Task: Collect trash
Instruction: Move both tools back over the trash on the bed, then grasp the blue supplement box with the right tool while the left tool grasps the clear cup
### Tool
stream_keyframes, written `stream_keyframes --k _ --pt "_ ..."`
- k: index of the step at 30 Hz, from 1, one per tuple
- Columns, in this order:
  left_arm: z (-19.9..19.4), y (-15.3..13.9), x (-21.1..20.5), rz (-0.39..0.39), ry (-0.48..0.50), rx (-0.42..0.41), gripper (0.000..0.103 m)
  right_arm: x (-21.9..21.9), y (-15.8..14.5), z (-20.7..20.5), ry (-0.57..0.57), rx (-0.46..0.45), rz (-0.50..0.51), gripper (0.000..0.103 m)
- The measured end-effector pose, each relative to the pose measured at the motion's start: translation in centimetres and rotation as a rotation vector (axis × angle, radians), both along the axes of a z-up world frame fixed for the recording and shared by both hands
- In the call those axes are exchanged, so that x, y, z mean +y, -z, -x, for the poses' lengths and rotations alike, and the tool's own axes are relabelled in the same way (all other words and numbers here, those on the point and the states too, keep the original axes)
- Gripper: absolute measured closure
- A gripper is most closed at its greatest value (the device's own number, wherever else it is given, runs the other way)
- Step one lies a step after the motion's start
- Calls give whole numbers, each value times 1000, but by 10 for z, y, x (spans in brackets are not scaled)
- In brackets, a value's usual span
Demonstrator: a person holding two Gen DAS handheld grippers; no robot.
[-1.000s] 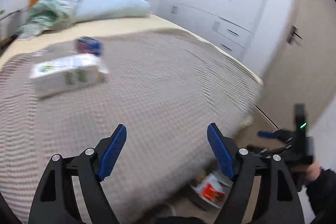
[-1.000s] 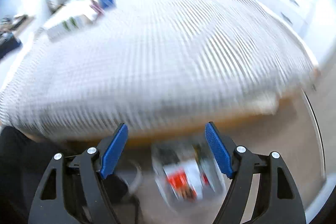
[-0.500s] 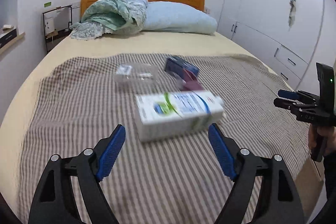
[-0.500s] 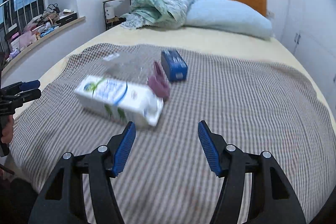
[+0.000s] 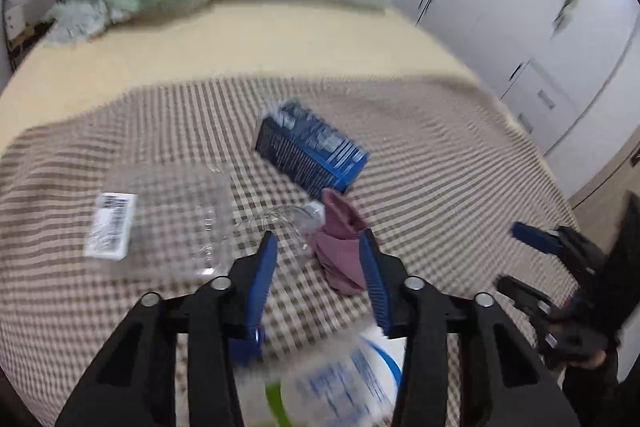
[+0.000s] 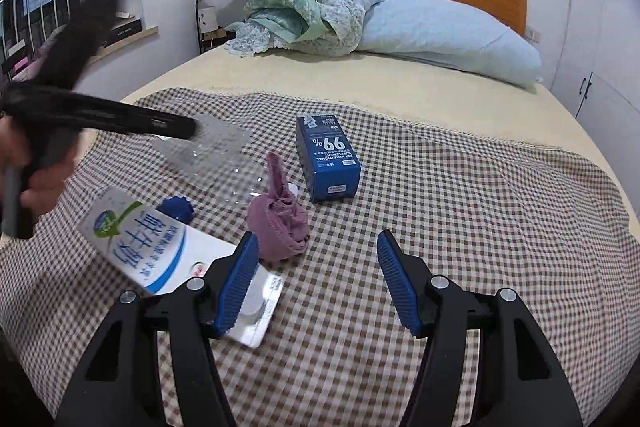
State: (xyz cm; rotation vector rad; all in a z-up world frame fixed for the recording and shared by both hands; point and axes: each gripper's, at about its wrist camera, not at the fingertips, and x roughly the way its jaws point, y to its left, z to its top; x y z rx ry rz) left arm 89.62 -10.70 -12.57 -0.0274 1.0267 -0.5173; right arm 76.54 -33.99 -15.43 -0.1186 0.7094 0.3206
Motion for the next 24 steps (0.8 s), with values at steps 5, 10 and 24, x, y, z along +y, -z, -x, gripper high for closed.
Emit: stream_keyframes --k 5,10,24 --pt "-33 45 -16 4 -25 160 67 -1 9 -21 -3 28 -5 43" --pt "-29 43 -19 61 1 92 103 -7 15 -48 -2 65 -49 43" --pt "54 -96 99 223 -35 -234 103 23 56 -161 7 194 20 42"
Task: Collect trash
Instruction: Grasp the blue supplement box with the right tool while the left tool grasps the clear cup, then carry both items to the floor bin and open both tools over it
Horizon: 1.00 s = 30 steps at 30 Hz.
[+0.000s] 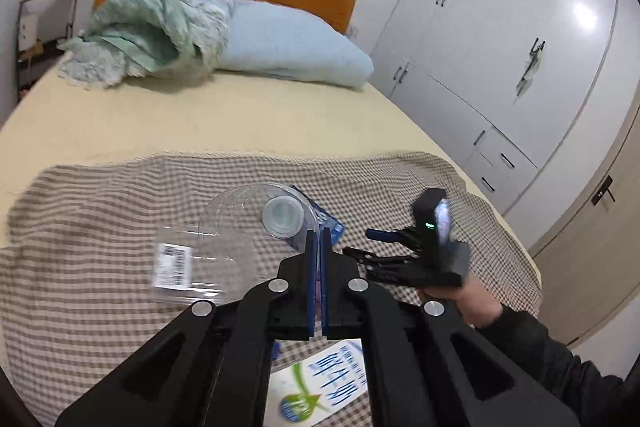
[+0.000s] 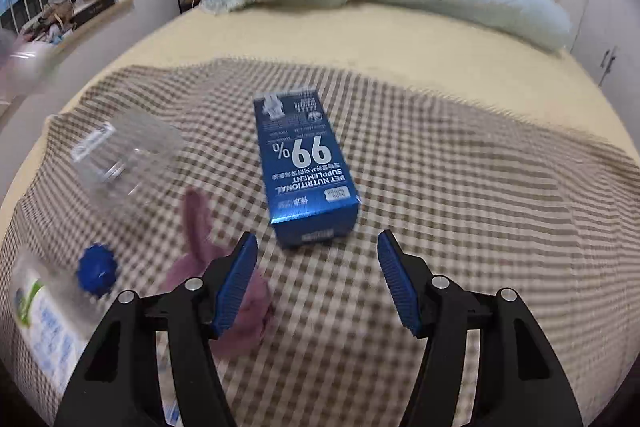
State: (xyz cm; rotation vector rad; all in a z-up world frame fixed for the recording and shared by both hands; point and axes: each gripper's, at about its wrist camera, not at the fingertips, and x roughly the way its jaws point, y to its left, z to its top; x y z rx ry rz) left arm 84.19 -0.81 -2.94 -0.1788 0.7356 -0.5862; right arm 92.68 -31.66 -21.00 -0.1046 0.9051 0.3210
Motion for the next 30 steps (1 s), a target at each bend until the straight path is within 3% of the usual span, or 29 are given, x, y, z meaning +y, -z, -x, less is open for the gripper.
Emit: stream_keyframes --k 8,10,15,19,24,30 --pt "1 9 23 -16 -35 39 103 18 32 -37 27 13 -18 43" --pt "6 7 28 -12 -43 48 103 17 22 -33 41 -3 -39 44" --pt "40 -22 33 -8 -44 25 103 -11 -39 20 103 -109 48 44" --pt "93 -42 23 8 -9 25 103 -45 -84 102 123 -139 90 44" --pt "170 -50 -7 47 58 52 103 -90 -123 252 136 -155 108 44" --pt "274 -40 -78 107 218 119 103 -138 -116 444 250 -116 76 44"
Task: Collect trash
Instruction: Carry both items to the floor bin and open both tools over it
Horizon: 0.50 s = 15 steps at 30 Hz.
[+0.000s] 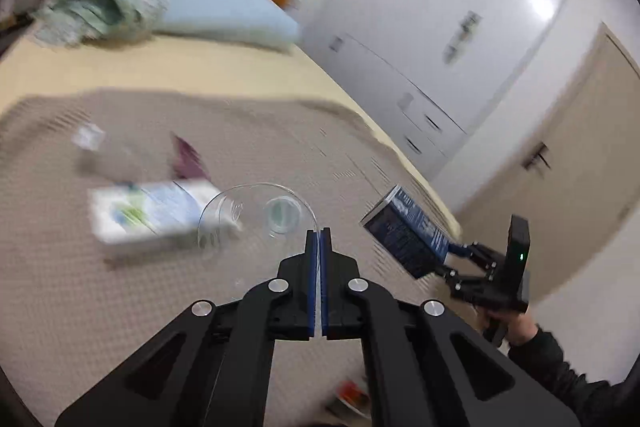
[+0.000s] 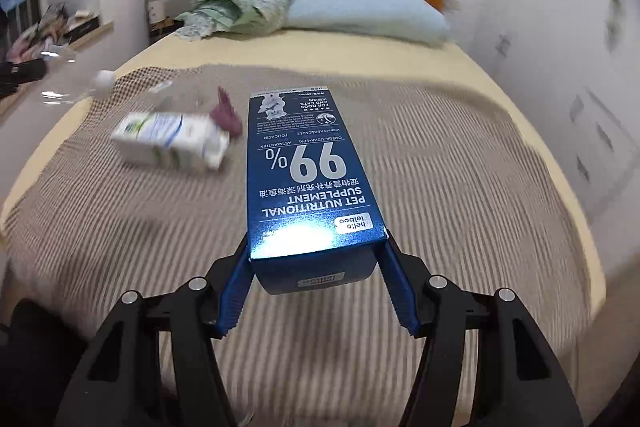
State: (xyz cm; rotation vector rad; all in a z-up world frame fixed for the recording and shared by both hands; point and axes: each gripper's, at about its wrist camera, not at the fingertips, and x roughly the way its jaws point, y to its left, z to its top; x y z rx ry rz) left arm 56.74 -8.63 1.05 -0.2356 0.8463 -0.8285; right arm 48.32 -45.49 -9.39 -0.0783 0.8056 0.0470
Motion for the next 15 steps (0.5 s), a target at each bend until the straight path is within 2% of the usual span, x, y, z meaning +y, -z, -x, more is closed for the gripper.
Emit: stream_keyframes --k 2,5,8,10,15 --pt "42 11 -36 -18 74 15 103 -16 12 58 55 24 -10 44" --pt "101 33 -85 -50 176 27 103 -47 44 142 163 93 -81 44" --pt "143 62 -121 -90 238 65 103 -64 76 199 228 167 -54 44" --pt "173 91 -146 -133 278 98 103 -79 111 231 273 248 -85 44" --pt "209 153 -184 -243 307 181 103 -97 209 252 323 429 -101 44"
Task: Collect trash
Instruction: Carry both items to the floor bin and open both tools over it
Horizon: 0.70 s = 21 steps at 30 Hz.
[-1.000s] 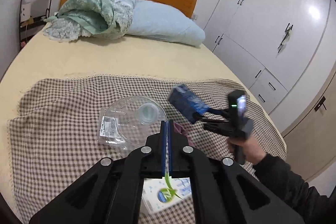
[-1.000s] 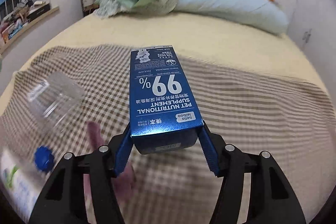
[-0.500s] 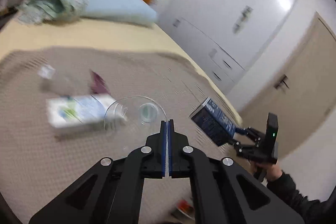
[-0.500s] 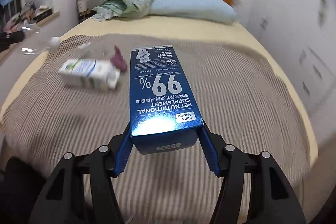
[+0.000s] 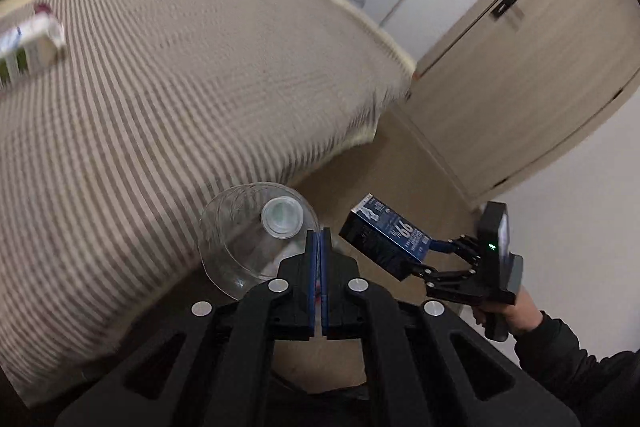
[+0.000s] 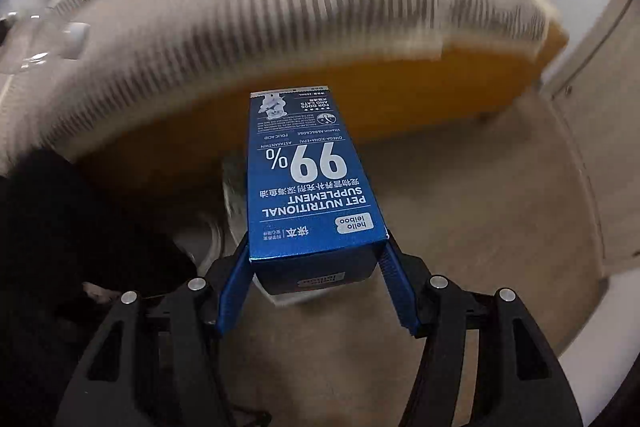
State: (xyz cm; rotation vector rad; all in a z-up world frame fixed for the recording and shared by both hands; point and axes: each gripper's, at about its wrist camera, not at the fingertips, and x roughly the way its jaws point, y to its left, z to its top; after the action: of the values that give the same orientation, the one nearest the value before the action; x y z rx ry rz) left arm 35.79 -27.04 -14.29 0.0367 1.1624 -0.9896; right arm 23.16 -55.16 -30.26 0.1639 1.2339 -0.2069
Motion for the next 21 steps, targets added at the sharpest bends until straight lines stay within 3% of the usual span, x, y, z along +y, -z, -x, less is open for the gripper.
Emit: stream_keyframes --k 5,8,11,15,17,21 --pt "8 40 -12 -75 -27 66 103 -8 103 -40 22 158 -86 43" --pt "7 53 -16 -115 -35 78 103 -7 145 -77 20 223 -105 43" --pt "1 62 -20 -147 -38 84 103 -6 198 -114 5 333 -84 43" --pt "-15 72 -27 -168 -36 101 103 -12 235 -142 6 405 -5 41" --pt "-22 76 -36 -185 -21 96 103 -13 233 -158 14 366 5 39" --pt "-26 92 -59 -204 23 101 103 -12 201 -160 35 163 17 31"
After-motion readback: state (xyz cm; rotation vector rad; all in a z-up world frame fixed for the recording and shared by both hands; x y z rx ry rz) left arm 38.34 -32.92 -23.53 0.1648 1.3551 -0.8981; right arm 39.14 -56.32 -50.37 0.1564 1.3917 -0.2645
